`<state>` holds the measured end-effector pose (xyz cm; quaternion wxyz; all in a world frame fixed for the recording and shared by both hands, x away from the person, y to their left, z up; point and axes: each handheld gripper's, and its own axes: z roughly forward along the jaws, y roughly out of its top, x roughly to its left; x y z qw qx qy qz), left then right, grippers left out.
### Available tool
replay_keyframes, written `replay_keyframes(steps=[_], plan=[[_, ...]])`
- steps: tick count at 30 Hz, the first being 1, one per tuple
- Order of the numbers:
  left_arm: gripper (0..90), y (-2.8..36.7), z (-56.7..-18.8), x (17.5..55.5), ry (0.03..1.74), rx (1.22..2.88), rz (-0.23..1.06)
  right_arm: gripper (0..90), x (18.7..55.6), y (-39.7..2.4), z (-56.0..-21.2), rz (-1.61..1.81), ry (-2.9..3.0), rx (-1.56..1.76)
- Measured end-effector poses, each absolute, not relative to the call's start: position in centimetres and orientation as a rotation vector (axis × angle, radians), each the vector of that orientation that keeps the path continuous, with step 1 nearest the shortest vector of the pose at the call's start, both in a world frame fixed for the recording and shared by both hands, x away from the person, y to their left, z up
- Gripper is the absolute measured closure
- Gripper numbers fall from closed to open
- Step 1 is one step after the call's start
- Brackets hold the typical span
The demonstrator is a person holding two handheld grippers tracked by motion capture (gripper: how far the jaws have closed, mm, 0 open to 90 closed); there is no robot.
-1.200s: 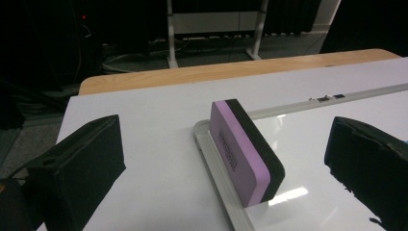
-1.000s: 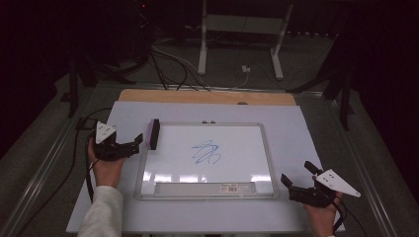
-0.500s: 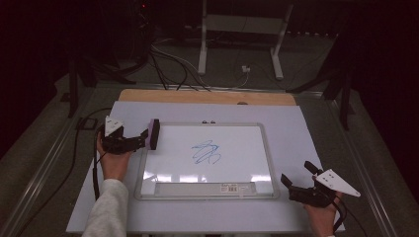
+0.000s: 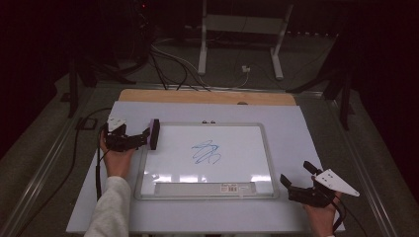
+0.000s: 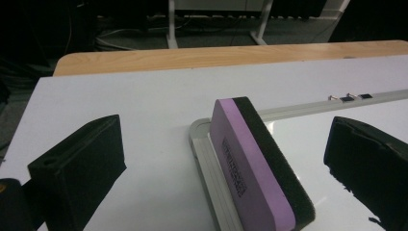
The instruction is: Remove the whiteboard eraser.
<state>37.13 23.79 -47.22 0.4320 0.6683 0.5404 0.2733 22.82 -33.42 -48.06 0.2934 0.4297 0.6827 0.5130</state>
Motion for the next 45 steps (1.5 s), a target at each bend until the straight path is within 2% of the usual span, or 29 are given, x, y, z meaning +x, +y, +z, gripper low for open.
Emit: replay_keyframes(steps=[9, 21, 29, 34, 45], plan=[[1.8, 23.7, -47.6, 37.8, 1.384, 1.685, 0.673, 0.8, 22.8, -33.4, -48.1, 1.367, 1.821, 1.143], [7.3, 23.6, -48.4, 38.4, 1.477, 1.734, 0.636, 0.8, 22.8, -33.4, -48.0, 1.369, 1.819, 1.14], [8.6, 23.0, -48.8, 38.5, 1.479, 1.755, 0.612, 0.8, 22.8, -33.5, -48.0, 1.37, 1.816, 1.14], [15.6, 22.9, -48.9, 38.6, 1.481, 1.761, 0.593, 0.8, 22.8, -33.5, -48.0, 1.37, 1.815, 1.143], [21.0, 22.7, -49.1, 38.6, 1.482, 1.756, 0.547, 0.8, 22.8, -33.4, -48.0, 1.366, 1.82, 1.14]])
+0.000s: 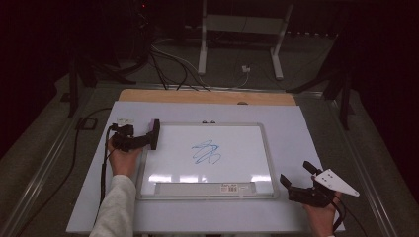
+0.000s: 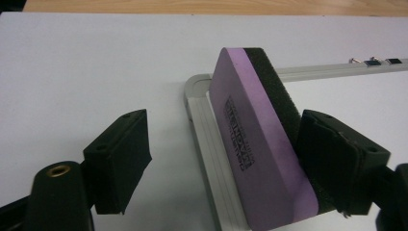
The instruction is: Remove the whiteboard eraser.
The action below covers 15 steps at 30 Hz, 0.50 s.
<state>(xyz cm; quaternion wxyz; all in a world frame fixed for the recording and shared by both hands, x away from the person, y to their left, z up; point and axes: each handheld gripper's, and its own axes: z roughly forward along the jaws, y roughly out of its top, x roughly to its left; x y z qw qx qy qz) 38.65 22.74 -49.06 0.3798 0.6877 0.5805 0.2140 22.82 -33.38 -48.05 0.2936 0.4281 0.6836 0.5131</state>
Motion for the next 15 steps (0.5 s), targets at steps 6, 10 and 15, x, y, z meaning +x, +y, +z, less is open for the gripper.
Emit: replay_keyframes(steps=[6, 10, 15], plan=[[21.5, 21.9, -49.3, 38.8, 1.452, 1.763, 0.492, 0.8, 22.8, -33.4, -48.0, 1.366, 1.822, 1.139], [21.9, 21.2, -49.6, 39.0, 1.444, 1.758, 0.439, 0.8, 22.8, -33.5, -48.0, 1.368, 1.818, 1.14], [26.7, 20.7, -50.1, 39.1, 1.441, 1.771, 0.396, 0.8, 22.8, -33.6, -48.0, 1.372, 1.815, 1.144]])
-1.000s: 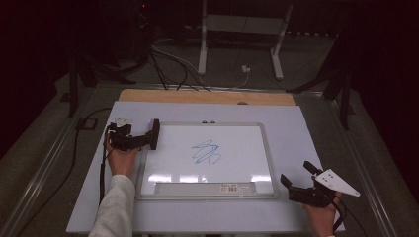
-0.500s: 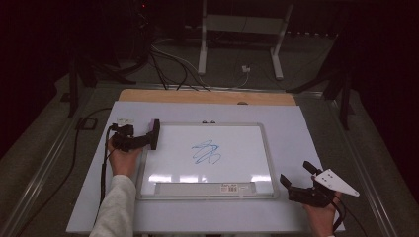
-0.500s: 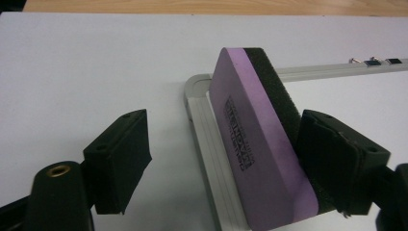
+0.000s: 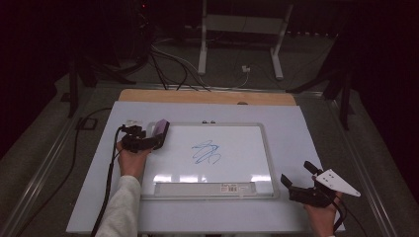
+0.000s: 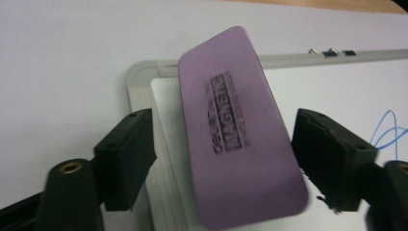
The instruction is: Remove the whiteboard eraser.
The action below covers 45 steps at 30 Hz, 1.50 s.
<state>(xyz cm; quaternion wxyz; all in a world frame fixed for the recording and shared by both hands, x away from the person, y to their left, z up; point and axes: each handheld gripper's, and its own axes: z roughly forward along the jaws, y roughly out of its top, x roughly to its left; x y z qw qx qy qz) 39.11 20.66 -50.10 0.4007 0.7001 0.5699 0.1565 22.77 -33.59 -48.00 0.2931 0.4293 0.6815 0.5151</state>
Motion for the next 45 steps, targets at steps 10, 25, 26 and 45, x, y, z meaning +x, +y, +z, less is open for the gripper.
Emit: replay_keyframes(steps=[10, 25, 26, 45], plan=[[41.0, 20.6, -50.6, 39.1, 1.433, 1.801, 0.351, 0.8, 22.8, -33.5, -48.0, 1.373, 1.815, 1.143], [41.6, 20.5, -49.5, 38.4, 1.384, 1.787, 0.389, 0.8, 22.8, -33.6, -48.0, 1.372, 1.815, 1.143], [41.6, 20.5, -49.3, 38.3, 1.38, 1.785, 0.391, 0.8, 22.8, -33.6, -48.0, 1.371, 1.815, 1.143], [41.6, 19.6, -46.7, 37.0, 1.291, 1.762, 0.411, 0.8, 22.8, -33.5, -48.0, 1.371, 1.818, 1.142]])
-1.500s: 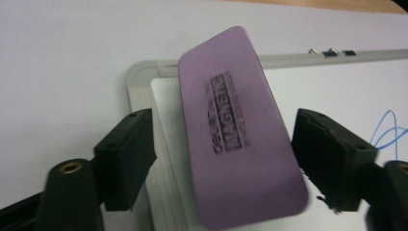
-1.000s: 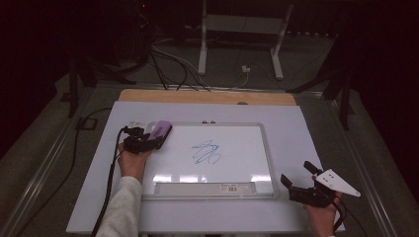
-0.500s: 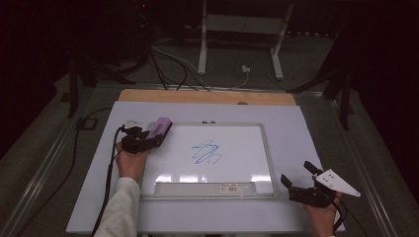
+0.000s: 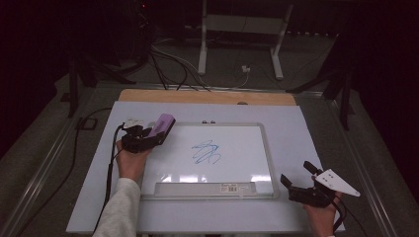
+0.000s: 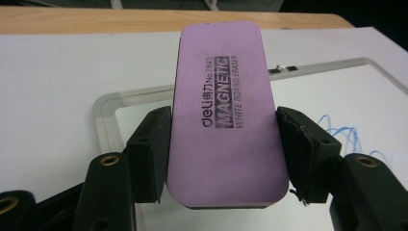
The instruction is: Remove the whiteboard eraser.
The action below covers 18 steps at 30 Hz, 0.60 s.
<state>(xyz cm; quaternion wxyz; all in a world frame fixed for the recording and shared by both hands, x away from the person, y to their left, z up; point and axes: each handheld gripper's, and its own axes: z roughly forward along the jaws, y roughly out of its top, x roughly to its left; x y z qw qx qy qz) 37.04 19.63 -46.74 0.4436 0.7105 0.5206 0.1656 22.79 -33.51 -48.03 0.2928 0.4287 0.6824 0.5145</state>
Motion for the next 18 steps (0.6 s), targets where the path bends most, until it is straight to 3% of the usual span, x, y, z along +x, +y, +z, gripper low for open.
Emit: replay_keyframes(steps=[18], plan=[[41.6, 17.9, -45.3, 35.7, 1.183, 1.768, 0.398, 0.8, 22.8, -33.5, -48.0, 1.372, 1.816, 1.142]])
